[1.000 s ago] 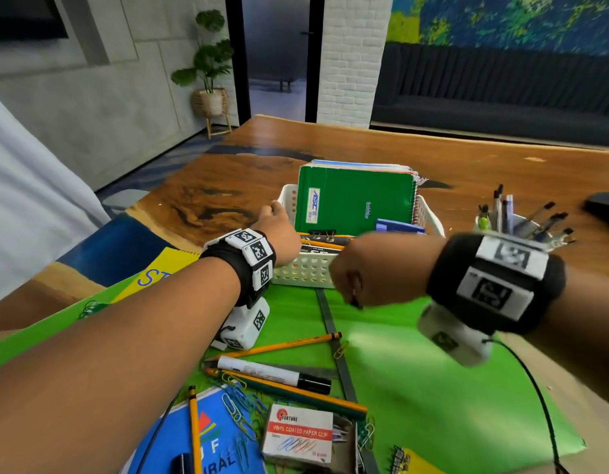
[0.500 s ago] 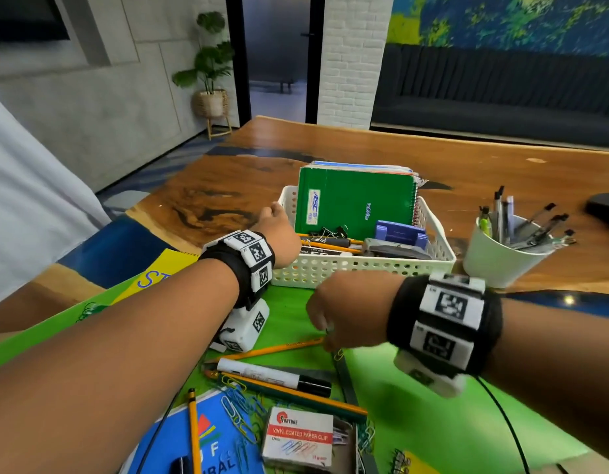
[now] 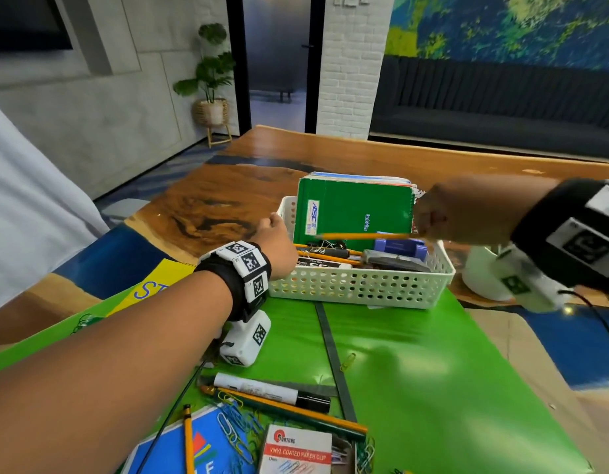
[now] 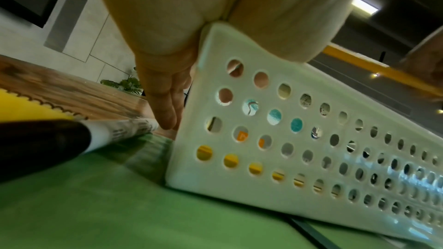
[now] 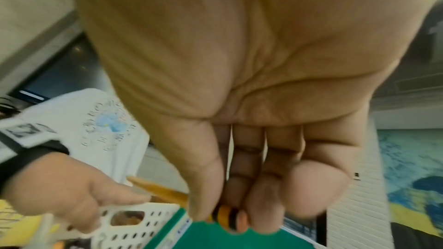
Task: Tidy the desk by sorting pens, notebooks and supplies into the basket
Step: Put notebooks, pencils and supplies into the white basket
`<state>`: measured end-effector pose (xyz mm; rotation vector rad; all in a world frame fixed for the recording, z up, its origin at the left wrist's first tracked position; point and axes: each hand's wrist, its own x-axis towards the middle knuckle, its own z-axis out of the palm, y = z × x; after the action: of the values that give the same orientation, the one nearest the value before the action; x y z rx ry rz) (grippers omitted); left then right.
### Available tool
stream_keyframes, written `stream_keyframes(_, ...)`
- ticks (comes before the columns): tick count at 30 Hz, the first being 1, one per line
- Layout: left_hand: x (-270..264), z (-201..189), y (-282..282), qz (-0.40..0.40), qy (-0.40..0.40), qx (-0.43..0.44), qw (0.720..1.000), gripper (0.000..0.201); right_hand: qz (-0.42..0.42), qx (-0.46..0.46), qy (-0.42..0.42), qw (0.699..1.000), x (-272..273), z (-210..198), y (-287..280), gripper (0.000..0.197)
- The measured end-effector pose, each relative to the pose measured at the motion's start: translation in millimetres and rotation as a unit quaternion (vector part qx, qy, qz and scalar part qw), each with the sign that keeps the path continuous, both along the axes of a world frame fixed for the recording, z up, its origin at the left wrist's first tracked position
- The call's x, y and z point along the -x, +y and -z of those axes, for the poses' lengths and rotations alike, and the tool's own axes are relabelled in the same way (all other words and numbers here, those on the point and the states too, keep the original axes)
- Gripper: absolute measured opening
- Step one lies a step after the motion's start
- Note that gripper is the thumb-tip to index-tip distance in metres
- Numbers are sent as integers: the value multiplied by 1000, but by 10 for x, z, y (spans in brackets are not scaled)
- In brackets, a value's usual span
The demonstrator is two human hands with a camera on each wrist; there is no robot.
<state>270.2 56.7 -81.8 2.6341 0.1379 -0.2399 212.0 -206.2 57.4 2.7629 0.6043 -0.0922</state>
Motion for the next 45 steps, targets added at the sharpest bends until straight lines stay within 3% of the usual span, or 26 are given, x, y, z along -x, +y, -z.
stream_keyframes(3, 6, -6, -8, -3, -4, -3, 1000, 81, 27, -19, -40, 999, -264, 31, 24, 17)
stream_keyframes(9, 32, -17, -5, -1, 3, -9, 1000, 80, 40, -39, -16, 998, -601, 300, 390, 24)
stream_keyframes(15, 40, -32, 6, 2, -1, 2, 1000, 82, -52, -101, -23, 993, -95, 510, 719, 16)
stream_keyframes(18, 59, -95, 33, 23, -5, 25, 999, 90, -111, -107, 69, 986, 411, 672, 865, 12)
stream_keyframes(22, 164, -307, 111, 55, -27, 10, 998, 106, -142, -49, 218, 964, 942, 897, 1054, 26)
stream_keyframes(24, 314, -472, 127, 87, -85, -24, 992, 99, -157, -15, 225, 962, 1017, 995, 1089, 25)
stream_keyframes(26, 539, -638, 135, 176, -108, -80, 975, 78, -159, -4, 214, 964, 1015, 1049, 1073, 22)
stream_keyframes(28, 777, -711, 168, 277, -76, -130, 949, 51, -153, -12, 196, 969, 974, 1061, 1030, 19)
stream_keyframes(30, 987, -655, 222, 325, -52, -183, 926, 37, -139, -31, 175, 974, 918, 1041, 975, 16)
stream_keyframes(35, 1266, -481, 296, 335, -61, -245, 907, 45, -128, -69, 151, 978, 928, 1020, 835, 24)
stream_keyframes(40, 1359, -326, 308, 376, 79, -254, 888, 39, -147, -55, 160, 975, 1053, 1107, 793, 35)
stream_keyframes(45, 1305, -306, 291, 388, 75, -265, 880, 28, -132, -49, 182, 973, 1081, 1148, 758, 37)
